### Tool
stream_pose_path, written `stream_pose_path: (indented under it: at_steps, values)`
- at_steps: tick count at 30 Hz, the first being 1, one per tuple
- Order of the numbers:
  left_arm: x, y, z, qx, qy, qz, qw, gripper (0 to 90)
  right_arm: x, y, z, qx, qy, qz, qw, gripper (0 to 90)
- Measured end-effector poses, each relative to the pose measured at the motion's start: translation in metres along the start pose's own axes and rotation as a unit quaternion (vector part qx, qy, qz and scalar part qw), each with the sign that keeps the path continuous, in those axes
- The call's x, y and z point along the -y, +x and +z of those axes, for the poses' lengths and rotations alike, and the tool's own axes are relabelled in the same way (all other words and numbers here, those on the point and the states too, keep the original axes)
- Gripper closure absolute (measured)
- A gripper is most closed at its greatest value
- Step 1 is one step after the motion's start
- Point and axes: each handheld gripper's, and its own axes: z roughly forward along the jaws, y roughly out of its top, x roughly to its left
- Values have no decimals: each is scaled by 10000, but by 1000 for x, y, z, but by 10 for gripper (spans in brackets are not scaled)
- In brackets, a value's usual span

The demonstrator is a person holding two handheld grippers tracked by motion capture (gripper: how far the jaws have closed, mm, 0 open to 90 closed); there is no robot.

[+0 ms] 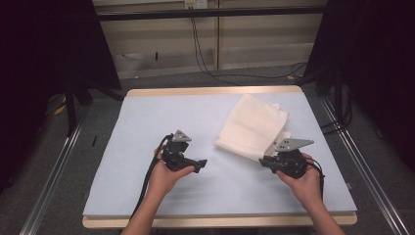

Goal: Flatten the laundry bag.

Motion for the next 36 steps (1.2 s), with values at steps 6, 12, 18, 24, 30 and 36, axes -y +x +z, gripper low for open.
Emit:
stream_pose_path:
  at_steps: [6,12,18,24,30,36]
  values:
    - [-8,-8,13,298,-38,219,9993,38,-9,4,2,-133,-12,-117,9998,848]
    - [-17,-19,23,460,-109,326,9983,17,-12,8,-2,-260,-76,-139,9995,850]
    - [-25,-28,29,440,-271,576,9970,37,-18,12,-4,-344,-168,-213,9990,850]
    - [-31,-33,39,483,-264,749,9957,58,-22,13,-1,-379,-144,-291,9988,850]
    - [-36,-36,46,441,-254,844,9951,100,-23,14,0,-452,-153,-303,9984,849]
    - [-42,-39,49,445,-391,959,9936,162,-27,15,0,-555,-158,-311,9978,849]
